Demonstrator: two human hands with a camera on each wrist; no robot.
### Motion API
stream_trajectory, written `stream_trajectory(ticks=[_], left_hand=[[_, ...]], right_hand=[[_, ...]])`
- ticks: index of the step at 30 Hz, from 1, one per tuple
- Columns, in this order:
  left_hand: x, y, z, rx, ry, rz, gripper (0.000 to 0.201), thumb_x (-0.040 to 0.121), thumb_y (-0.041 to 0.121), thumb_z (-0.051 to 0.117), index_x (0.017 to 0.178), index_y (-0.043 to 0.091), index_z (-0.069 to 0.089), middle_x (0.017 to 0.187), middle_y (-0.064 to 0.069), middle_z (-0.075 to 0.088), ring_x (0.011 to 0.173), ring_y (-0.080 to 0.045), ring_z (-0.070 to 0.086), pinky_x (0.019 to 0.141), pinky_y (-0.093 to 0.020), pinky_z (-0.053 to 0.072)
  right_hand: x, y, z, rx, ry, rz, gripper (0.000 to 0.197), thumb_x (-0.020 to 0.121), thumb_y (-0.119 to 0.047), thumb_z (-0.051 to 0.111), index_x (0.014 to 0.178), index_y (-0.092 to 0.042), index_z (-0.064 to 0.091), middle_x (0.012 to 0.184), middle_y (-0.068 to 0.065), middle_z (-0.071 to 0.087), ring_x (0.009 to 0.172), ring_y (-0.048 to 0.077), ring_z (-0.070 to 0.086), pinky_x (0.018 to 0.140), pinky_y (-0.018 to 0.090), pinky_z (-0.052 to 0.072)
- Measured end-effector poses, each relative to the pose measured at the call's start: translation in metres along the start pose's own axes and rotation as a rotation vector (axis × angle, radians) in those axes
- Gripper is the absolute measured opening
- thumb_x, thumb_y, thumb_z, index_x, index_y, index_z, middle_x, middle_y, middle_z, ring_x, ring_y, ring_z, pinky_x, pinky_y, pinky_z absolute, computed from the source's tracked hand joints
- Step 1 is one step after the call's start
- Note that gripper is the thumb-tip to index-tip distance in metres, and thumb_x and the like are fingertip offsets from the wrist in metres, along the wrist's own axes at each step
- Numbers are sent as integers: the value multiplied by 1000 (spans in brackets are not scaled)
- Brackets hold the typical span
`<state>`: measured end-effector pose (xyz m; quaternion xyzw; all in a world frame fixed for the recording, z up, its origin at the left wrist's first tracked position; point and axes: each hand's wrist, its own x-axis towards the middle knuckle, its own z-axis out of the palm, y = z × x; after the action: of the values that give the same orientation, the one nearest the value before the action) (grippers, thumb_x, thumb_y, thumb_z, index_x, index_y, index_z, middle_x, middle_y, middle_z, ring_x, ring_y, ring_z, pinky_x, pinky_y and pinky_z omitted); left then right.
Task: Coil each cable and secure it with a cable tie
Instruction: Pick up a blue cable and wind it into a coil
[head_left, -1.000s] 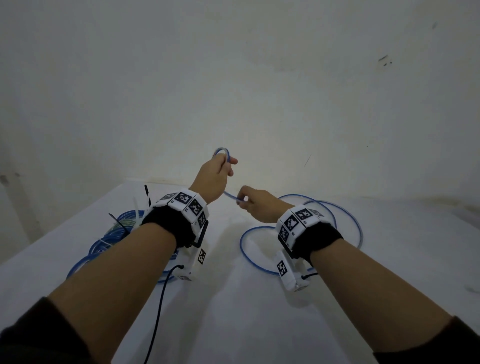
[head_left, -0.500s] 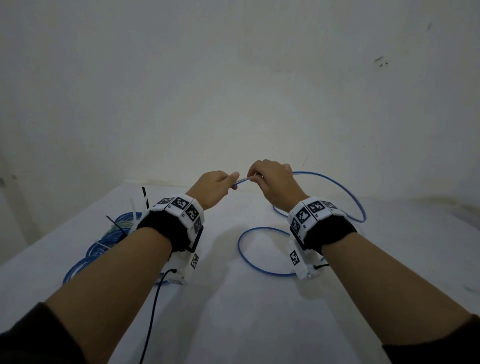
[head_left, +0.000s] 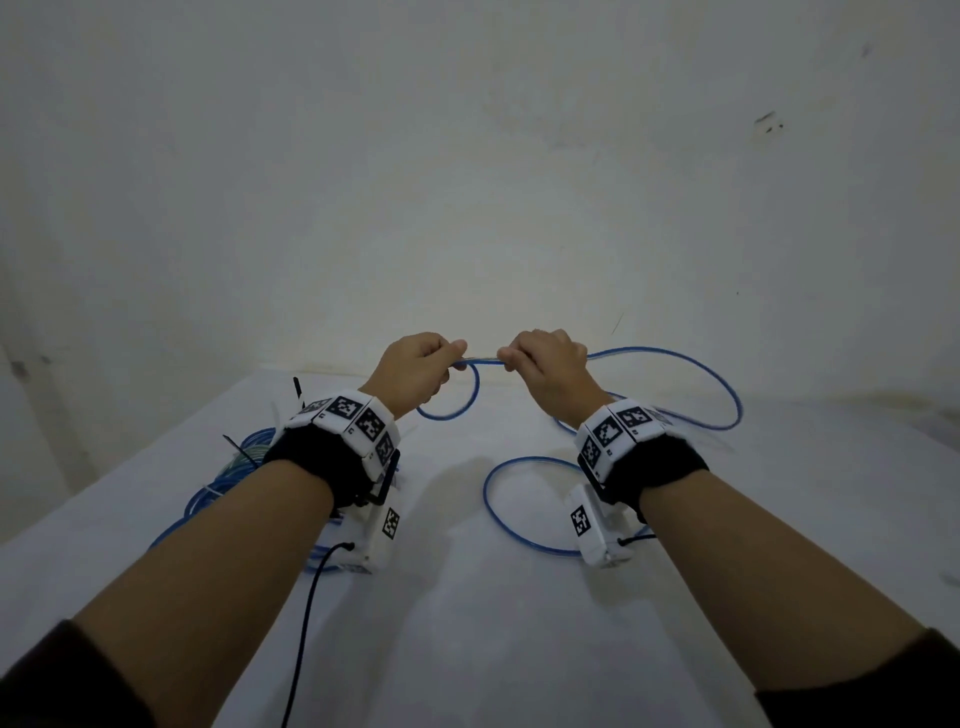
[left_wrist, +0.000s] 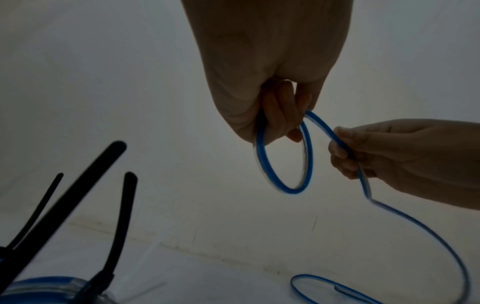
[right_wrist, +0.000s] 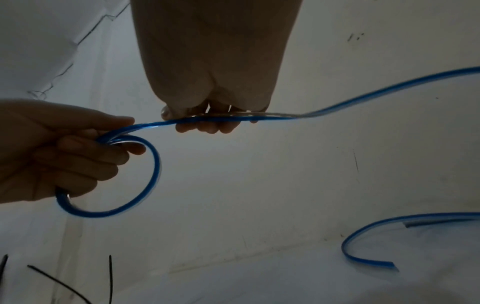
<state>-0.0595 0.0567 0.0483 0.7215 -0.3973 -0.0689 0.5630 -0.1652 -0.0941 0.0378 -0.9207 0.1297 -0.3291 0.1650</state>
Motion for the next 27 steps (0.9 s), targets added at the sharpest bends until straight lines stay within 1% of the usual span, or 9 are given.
stream_trajectory(ticks=[3, 6, 9, 11, 16, 17, 20, 22, 27], left_hand=[[1, 0, 1, -80, 30, -66, 26, 95, 26, 51, 88, 2, 60, 56, -2, 44, 49, -16, 35, 47, -23, 30], [2, -3, 1, -120, 86, -116, 15, 93, 27, 52, 94, 11, 52, 58, -1, 47, 49, -14, 37, 46, -23, 31], [3, -5, -1, -152, 141, -132, 11, 93, 25, 52, 94, 13, 51, 60, -1, 47, 49, -13, 36, 46, -23, 30], [4, -5, -3, -165, 185, -140, 13, 93, 26, 52, 94, 13, 50, 60, -1, 47, 49, -14, 36, 46, -23, 29], [11, -7, -13, -217, 357, -176, 18, 94, 27, 50, 95, 9, 51, 64, -3, 50, 50, -15, 37, 47, -25, 31], [12, -7, -14, -214, 360, -181, 18, 94, 27, 50, 96, 9, 52, 64, -3, 50, 50, -15, 37, 47, -25, 31], [12, -7, -12, -179, 345, -156, 16, 92, 25, 51, 93, 9, 56, 66, -2, 51, 51, -14, 40, 48, -24, 32], [13, -6, -10, -162, 346, -133, 14, 91, 23, 52, 89, 11, 57, 68, 0, 51, 52, -12, 42, 50, -24, 32], [15, -8, -7, -142, 354, -117, 12, 90, 22, 54, 86, 11, 56, 68, 1, 52, 52, -11, 44, 52, -24, 33]], right_hand=[[-2, -1, 5, 157, -20, -12, 27, 100, -27, 40, 87, -13, 59, 71, -16, 51, 79, 17, 49, 82, 40, 34], [-6, -4, 4, 297, -23, 17, 25, 99, -28, 42, 90, -9, 56, 69, -12, 48, 65, 6, 43, 69, 28, 34], [-12, 0, 3, 368, -58, 61, 25, 93, -36, 54, 87, -12, 51, 65, -3, 44, 58, 9, 38, 56, 16, 32], [-16, 7, 3, 321, -100, 64, 19, 91, -28, 59, 88, -12, 49, 63, -5, 42, 56, 9, 37, 53, 14, 33], [-21, 30, -2, 238, -58, 161, 10, 92, -14, 57, 89, -10, 48, 66, 2, 47, 62, 18, 45, 66, 38, 42], [-22, 32, -3, 258, -43, 176, 11, 91, -14, 57, 90, -10, 47, 66, 5, 49, 65, 21, 48, 67, 38, 45], [-25, 37, -6, 312, -21, 206, 12, 92, -11, 56, 93, -9, 45, 71, 7, 52, 66, 23, 52, 60, 23, 45], [-25, 39, -6, 329, -5, 220, 11, 92, -10, 55, 91, -9, 45, 72, 5, 51, 63, 18, 48, 61, 22, 43], [-26, 44, -10, 335, 94, 211, 10, 91, -10, 58, 87, -9, 49, 69, -5, 47, 62, 5, 43, 57, 7, 37]])
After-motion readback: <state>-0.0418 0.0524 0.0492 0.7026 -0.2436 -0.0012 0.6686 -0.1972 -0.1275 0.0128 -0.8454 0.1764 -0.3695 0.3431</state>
